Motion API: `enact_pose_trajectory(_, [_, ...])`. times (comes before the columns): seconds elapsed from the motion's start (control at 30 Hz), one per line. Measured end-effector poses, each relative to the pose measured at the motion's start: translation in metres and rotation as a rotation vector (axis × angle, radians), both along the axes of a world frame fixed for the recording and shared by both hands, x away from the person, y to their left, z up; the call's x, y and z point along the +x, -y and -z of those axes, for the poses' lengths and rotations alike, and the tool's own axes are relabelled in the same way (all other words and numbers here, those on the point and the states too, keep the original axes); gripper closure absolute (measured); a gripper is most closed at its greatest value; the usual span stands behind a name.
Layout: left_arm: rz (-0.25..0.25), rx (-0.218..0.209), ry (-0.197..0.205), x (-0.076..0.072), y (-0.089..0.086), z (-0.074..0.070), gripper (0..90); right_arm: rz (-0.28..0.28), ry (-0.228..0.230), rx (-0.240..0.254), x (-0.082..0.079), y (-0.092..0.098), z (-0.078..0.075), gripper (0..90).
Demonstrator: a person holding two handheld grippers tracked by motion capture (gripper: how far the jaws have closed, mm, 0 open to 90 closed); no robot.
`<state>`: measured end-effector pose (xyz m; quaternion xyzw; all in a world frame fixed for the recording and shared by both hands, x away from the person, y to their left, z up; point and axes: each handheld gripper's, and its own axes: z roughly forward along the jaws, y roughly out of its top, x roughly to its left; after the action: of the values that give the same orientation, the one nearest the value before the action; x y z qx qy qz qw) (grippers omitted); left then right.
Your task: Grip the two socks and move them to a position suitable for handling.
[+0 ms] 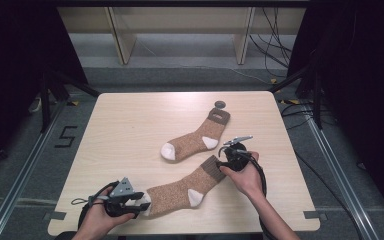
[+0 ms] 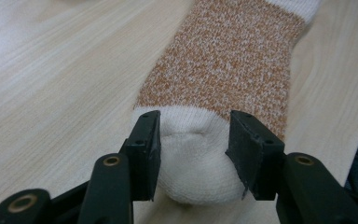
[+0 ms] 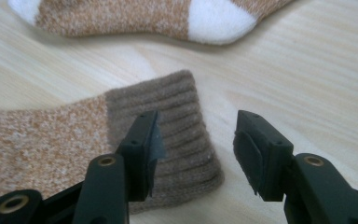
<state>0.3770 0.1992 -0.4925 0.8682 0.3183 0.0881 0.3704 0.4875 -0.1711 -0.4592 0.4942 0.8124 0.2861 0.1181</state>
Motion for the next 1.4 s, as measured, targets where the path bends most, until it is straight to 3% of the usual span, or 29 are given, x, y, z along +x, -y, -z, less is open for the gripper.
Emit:
enact_pose_trajectory(0.2, [-0.019,0.01,0.001,0.002,-0.001,0.002,44.1,-0.019,-0.025,-0.006,0.003,-0.001,0.01,50.8])
enact_pose_trajectory(0.37, [-0.033,0.019,-0.037,0.005,-0.002,0.006,40.8,-0.054,-0.043,-0.013,0.006,-0.002,0.018,57.3])
enact_pose_trajectory(0.4, [-0.033,0.019,-0.037,0.005,-0.002,0.006,41.9,-0.056,-0.049,-0.012,0.006,-0.003,0.019,59.5])
enact_pose_trajectory(0.43, [-0.039,0.014,-0.066,0.006,-0.002,0.006,43.7,-0.055,-0.052,-0.002,0.006,-0.004,0.02,63.4])
enact_pose_trajectory(0.5, [-0.03,0.021,-0.065,0.006,-0.002,0.005,46.2,-0.059,-0.051,-0.003,0.006,-0.004,0.02,68.3])
enact_pose_trajectory(0.53, [-0.024,0.021,-0.071,0.007,-0.003,0.005,54.2,-0.053,-0.058,0.002,0.005,-0.004,0.018,74.5])
enact_pose_trajectory(0.57, [-0.022,0.019,-0.074,0.008,-0.003,0.005,54.2,-0.053,-0.058,0.002,0.005,-0.004,0.018,74.5])
enact_pose_trajectory(0.6, [-0.013,0.009,-0.101,0.01,-0.004,0.004,63.4,-0.057,-0.056,0.01,0.005,-0.002,0.017,77.6])
enact_pose_trajectory(0.67, [-0.007,0.002,-0.124,0.012,-0.004,0.003,70.6,-0.066,-0.046,0.007,0.004,0.0,0.015,79.3])
enact_pose_trajectory(0.83, [0.001,0.035,-0.106,0.021,-0.004,-0.002,74.1,-0.057,-0.034,0.041,-0.005,0.004,0.007,80.5])
enact_pose_trajectory(0.87, [-0.005,0.045,-0.088,0.03,-0.005,-0.005,74.1,-0.071,-0.006,0.045,-0.014,0.009,0.0,80.6])
enact_pose_trajectory(0.9, [-0.005,0.045,-0.088,0.03,-0.005,-0.005,74.0,-0.071,-0.006,0.045,-0.014,0.009,0.0,80.6])
enact_pose_trajectory(1.03, [-0.039,0.047,-0.056,0.053,-0.007,-0.009,72.9,-0.07,-0.017,0.056,-0.039,0.018,-0.01,80.4])
enact_pose_trajectory(1.07, [-0.039,0.047,-0.056,0.053,-0.007,-0.009,72.8,-0.07,-0.017,0.056,-0.039,0.018,-0.01,80.4])
enact_pose_trajectory(1.1, [-0.055,0.051,-0.041,0.062,-0.006,-0.01,72.3,-0.079,-0.007,0.056,-0.048,0.022,-0.009,80.2])
enact_pose_trajectory(1.23, [-0.054,0.061,-0.048,0.071,-0.002,-0.007,69.8,-0.09,-0.037,0.037,-0.06,0.026,-0.001,79.7])
enact_pose_trajectory(1.4, [-0.07,0.07,-0.048,0.072,-0.001,-0.005,62.8,-0.114,-0.053,0.008,-0.061,0.03,0.011,77.6])
